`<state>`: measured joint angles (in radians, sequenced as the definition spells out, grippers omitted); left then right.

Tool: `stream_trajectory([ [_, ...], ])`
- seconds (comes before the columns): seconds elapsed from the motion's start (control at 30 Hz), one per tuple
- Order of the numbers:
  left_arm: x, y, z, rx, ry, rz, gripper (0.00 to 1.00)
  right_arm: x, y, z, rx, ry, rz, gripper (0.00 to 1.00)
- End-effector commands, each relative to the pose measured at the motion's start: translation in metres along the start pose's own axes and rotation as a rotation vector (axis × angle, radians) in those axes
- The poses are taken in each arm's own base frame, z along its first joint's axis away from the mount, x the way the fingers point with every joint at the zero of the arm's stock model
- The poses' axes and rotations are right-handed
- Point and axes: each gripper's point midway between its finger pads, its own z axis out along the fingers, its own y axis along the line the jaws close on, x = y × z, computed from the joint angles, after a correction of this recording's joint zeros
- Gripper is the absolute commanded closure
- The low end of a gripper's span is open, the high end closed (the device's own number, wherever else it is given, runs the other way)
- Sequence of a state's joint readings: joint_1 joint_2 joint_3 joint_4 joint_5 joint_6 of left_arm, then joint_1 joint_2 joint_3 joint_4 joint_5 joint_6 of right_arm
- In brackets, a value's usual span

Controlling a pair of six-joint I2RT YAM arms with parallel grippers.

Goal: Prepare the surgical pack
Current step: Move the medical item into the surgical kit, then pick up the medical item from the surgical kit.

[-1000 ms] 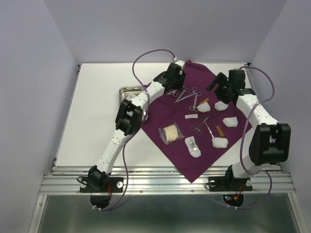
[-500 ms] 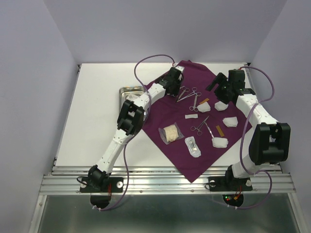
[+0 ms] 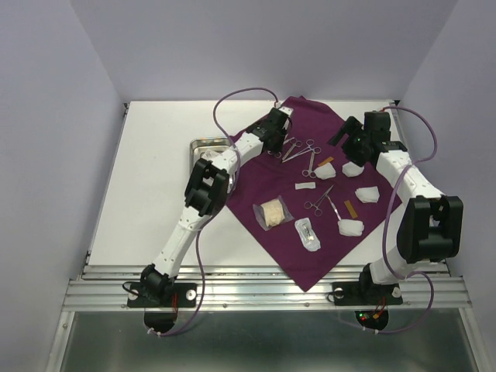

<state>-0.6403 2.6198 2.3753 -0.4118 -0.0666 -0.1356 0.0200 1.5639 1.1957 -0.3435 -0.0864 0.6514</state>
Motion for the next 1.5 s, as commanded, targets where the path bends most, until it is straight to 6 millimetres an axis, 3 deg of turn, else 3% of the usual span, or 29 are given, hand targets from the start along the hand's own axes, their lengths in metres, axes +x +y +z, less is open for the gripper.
stream_trajectory([
  [0.0,-0.020,-0.006,-0.045,0.022,-0.007,0.030,0.94,-0.011,0.006,-0.008,-0.027,-0.039,0.002,0.11],
  [0.13,0.003,-0.001,-0.048,0.018,0.061,0.065,1.00,-0.013,0.008,-0.014,-0.030,-0.048,-0.002,0.10],
  [0.3,0.026,0.000,-0.054,0.030,0.130,0.076,1.00,-0.014,0.011,-0.016,-0.038,-0.046,-0.004,0.11],
  [0.47,0.035,0.003,-0.075,0.036,0.164,0.090,1.00,-0.020,0.013,-0.018,-0.034,-0.059,-0.010,0.11],
  [0.63,-0.002,0.004,-0.100,0.016,0.051,0.066,0.94,-0.021,0.015,-0.017,-0.040,-0.058,-0.009,0.10],
  [0.8,-0.031,0.002,-0.106,0.003,-0.039,0.013,0.70,-0.020,0.013,-0.018,-0.037,-0.059,-0.011,0.11],
  [1.1,-0.027,0.008,-0.071,-0.066,-0.018,-0.046,0.47,-0.017,0.011,-0.016,-0.033,-0.054,-0.012,0.10],
  [1.47,0.007,0.007,-0.038,-0.084,0.066,-0.042,0.52,-0.016,0.008,-0.012,-0.023,-0.050,-0.014,0.10],
])
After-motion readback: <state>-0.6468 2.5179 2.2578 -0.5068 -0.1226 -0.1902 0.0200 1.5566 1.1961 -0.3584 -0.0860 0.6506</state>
